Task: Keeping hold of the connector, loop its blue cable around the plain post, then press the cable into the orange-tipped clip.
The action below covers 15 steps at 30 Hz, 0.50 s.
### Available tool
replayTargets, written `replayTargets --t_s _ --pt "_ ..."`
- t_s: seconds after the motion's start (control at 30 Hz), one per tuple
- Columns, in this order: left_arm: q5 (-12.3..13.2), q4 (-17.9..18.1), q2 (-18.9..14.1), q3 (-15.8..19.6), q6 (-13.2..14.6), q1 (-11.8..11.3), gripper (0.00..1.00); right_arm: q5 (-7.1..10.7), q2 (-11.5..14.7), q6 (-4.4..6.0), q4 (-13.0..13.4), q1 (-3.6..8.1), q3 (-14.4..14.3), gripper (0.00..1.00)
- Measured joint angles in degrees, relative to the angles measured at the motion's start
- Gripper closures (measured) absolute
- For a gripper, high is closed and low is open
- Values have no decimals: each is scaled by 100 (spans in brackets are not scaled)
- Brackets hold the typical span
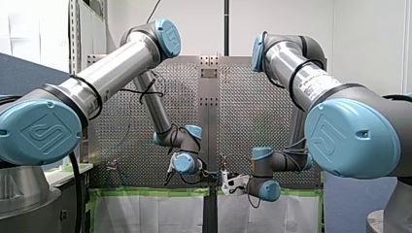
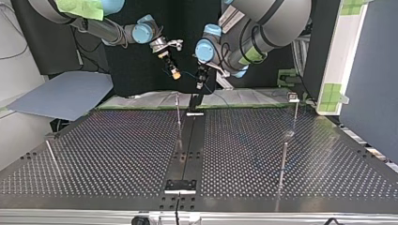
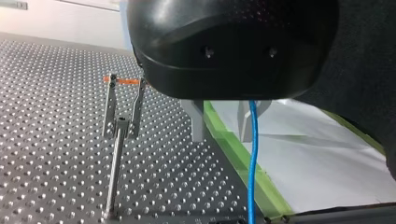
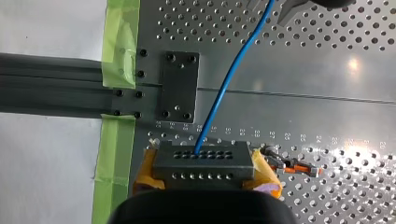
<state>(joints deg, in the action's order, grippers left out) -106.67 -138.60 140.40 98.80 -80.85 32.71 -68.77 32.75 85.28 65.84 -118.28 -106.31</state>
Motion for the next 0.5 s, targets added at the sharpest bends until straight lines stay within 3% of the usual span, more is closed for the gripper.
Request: replayTargets --t_s 0.03,0.07,0.13,0.17,0.5 --pt "-9 2 0 0 -13 -3 73 1 0 0 0 -2 0 100" --pt "-15 3 0 1 -22 -5 80 1 0 0 0 -3 0 100" --pt "-25 5 0 3 -35 -9 80 -1 0 0 0 -4 0 100" --pt "-27 6 -1 4 -36 -10 99 -2 0 0 0 -5 0 100" --pt "-50 7 -1 4 -27 -15 99 -11 -7 -1 16 1 0 100"
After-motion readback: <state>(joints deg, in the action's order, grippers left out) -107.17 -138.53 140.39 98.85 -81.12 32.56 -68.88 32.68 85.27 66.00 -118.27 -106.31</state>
